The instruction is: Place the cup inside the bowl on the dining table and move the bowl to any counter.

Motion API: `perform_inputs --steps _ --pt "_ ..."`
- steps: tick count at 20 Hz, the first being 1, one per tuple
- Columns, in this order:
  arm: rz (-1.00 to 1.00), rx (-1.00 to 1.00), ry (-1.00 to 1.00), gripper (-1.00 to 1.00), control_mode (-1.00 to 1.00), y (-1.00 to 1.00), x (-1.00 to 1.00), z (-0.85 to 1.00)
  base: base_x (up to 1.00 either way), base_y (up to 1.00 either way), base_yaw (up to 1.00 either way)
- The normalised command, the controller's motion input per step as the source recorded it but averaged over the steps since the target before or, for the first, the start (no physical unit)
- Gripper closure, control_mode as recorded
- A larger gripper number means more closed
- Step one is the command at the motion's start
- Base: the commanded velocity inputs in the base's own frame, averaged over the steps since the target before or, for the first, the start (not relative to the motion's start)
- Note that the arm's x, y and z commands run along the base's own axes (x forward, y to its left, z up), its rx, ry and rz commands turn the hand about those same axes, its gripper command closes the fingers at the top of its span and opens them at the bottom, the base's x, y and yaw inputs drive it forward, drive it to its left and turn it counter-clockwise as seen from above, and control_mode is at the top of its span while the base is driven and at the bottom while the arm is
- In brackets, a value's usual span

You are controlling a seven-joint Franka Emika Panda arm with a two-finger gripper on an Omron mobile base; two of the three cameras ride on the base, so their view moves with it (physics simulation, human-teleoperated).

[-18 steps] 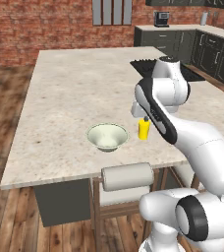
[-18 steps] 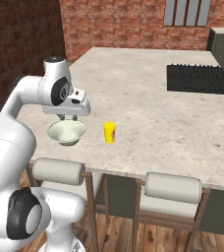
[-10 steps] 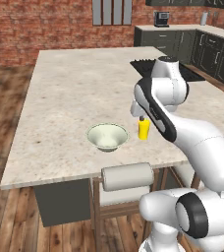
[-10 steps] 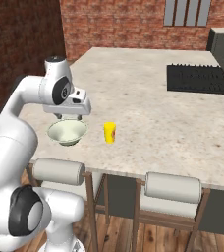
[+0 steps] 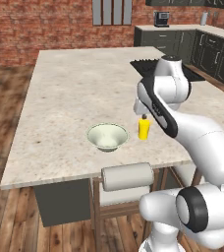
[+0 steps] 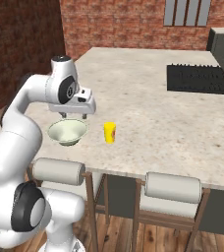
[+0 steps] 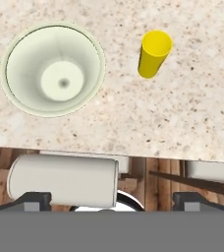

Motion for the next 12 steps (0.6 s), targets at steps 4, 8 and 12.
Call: perform_inputs --steps 4,8,12 --pt "0.0 0.0 0.0 -1.0 -1.0 -0.12 0.09 0.0 0.0 0.0 0.0" --pt "0.0 0.0 0.0 -1.0 -1.0 -0.12 0.16 0.0 0.0 0.0 0.0" --pt "0.0 0.0 0.0 -1.0 -1.0 -0.16 0.16 0.0 0.0 0.0 0.0"
